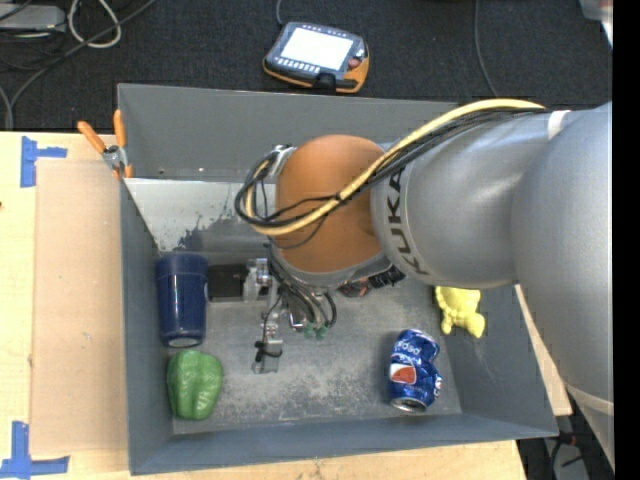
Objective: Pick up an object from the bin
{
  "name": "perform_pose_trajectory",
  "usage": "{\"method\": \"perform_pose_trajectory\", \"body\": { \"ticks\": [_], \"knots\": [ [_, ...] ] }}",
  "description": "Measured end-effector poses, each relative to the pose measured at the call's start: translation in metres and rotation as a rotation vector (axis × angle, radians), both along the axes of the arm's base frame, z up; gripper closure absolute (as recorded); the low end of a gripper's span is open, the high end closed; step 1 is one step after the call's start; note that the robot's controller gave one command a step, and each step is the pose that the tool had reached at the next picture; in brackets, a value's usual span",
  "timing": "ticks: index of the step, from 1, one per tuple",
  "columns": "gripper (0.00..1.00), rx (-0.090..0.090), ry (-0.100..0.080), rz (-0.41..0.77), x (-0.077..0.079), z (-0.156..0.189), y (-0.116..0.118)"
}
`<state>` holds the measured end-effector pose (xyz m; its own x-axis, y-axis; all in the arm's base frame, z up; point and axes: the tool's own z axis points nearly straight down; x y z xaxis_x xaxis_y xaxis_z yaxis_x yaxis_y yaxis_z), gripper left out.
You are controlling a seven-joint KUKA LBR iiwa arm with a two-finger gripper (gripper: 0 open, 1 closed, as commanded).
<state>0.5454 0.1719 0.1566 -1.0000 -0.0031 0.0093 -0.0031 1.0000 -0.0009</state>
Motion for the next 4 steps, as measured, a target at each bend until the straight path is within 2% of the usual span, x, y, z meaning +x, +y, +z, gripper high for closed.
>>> {"method": "perform_pose_trajectory", "body": {
  "ticks": [1,2,3,4],
  "knots": [
    [0.00,0.001,-0.007,-0.006,0.002,0.005,-0.001],
    [0.00,-0.009,-0.007,0.294,-0.023,-0.074,0.055],
    [0.00,-0.002,-0.015,0.291,-0.020,-0.073,0.056],
    [0.00,-0.004,-0.013,0.618,-0.057,-0.058,0.072]
  ]
}}
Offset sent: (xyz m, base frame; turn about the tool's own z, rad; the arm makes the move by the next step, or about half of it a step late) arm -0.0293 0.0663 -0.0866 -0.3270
